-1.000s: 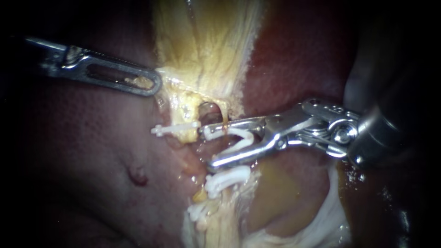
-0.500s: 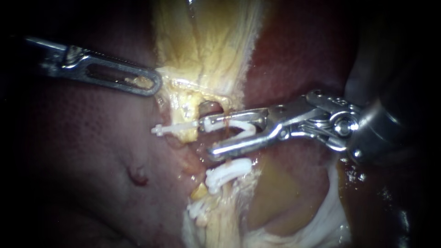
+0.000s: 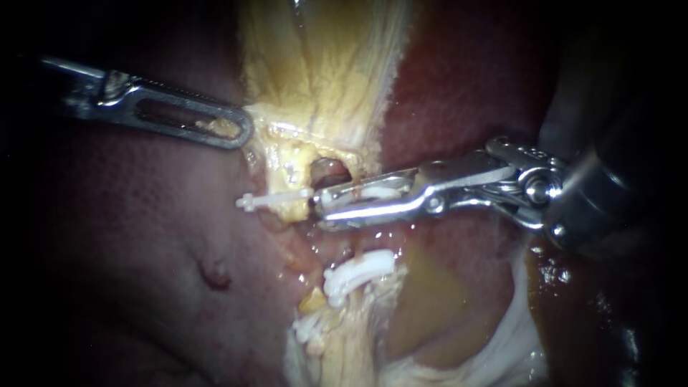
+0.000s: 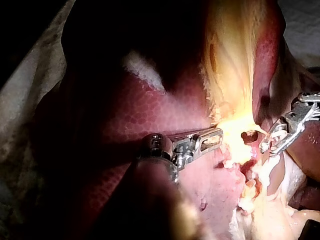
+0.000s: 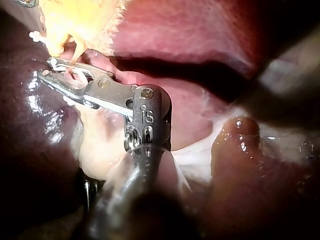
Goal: Clipping third clip right tube
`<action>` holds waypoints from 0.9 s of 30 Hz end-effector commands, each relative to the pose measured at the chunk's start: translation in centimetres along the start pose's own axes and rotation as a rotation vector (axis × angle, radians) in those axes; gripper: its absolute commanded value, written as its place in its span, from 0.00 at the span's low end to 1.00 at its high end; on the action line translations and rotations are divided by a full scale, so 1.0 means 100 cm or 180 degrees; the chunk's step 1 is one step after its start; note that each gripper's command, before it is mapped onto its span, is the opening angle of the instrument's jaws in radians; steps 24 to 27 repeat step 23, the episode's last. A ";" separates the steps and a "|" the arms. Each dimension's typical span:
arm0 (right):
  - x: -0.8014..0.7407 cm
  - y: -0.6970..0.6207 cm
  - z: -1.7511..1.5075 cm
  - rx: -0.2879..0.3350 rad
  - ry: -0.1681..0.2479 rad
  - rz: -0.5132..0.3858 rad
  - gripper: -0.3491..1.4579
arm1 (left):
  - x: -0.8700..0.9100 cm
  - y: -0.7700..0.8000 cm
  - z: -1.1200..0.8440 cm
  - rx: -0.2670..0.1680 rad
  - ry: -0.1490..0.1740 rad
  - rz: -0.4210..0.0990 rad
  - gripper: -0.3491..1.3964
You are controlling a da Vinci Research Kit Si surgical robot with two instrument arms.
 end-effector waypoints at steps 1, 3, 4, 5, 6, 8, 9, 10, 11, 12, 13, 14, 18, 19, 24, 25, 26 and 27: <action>0.0000 0.0000 -0.0001 -0.0001 -0.0001 -0.0002 0.13 | 0.0000 0.0000 0.0000 0.0000 0.0000 0.0000 0.00; 0.0000 0.0000 -0.0002 -0.0018 0.0008 -0.0002 0.08 | 0.0000 0.0000 0.0000 0.0000 0.0000 0.0000 0.00; 0.0000 0.0000 -0.0003 -0.0017 0.0010 0.0018 0.04 | 0.0000 0.0000 0.0000 0.0000 0.0000 0.0000 0.00; 0.0000 -0.0001 -0.0004 -0.0016 0.0012 0.0055 0.00 | 0.0000 0.0000 0.0000 0.0000 0.0000 0.0000 0.00; -0.0001 -0.0001 -0.0006 -0.0013 0.0018 0.0149 0.00 | 0.0000 0.0000 0.0000 0.0000 0.0000 0.0000 0.00; -0.0004 -0.0001 -0.0008 -0.0008 0.0024 0.0276 0.00 | 0.0000 0.0000 0.0000 0.0000 0.0000 0.0000 0.00; -0.0006 -0.0001 -0.0010 -0.0005 0.0021 0.0291 0.00 | 0.0000 0.0000 0.0000 0.0000 0.0000 0.0000 0.00; -0.0008 0.0000 -0.0010 -0.0004 0.0020 0.0307 0.00 | 0.0000 0.0000 0.0000 0.0000 0.0000 0.0000 0.00; -0.0010 0.0000 -0.0011 -0.0004 0.0018 0.0305 0.00 | 0.0000 0.0000 0.0000 0.0000 0.0000 0.0000 0.00; -0.0010 0.0001 -0.0012 -0.0005 0.0018 0.0303 0.00 | 0.0000 0.0000 0.0000 0.0000 0.0000 0.0000 0.00; -0.0011 0.0002 -0.0012 -0.0011 0.0010 0.0303 0.00 | 0.0000 0.0001 0.0000 0.0000 0.0000 0.0000 0.00; -0.0011 0.0002 -0.0012 -0.0021 -0.0007 0.0304 0.00 | 0.0000 0.0001 0.0000 0.0000 0.0001 0.0000 0.00; -0.0012 0.0003 -0.0012 -0.0038 -0.0052 0.0306 0.00 | 0.0000 0.0001 -0.0001 0.0000 0.0001 0.0000 0.00; -0.0012 0.0003 -0.0012 -0.0039 -0.0052 0.0305 0.00 | 0.0000 0.0001 -0.0001 0.0001 0.0001 0.0000 0.00; -0.0014 0.0006 -0.0012 -0.0017 -0.0067 0.0322 0.00 | 0.0000 0.0001 0.0000 0.0000 0.0001 0.0000 0.00; -0.0014 0.0006 -0.0012 -0.0017 -0.0067 0.0322 0.00 | 0.0000 0.0001 0.0000 0.0000 0.0001 0.0000 0.00; -0.0014 0.0006 -0.0012 -0.0017 -0.0067 0.0322 0.00 | 0.0000 0.0001 0.0000 0.0000 0.0001 0.0000 0.00; -0.0014 0.0006 -0.0012 -0.0017 -0.0067 0.0322 0.00 | 0.0000 0.0001 0.0000 0.0000 0.0001 0.0000 0.00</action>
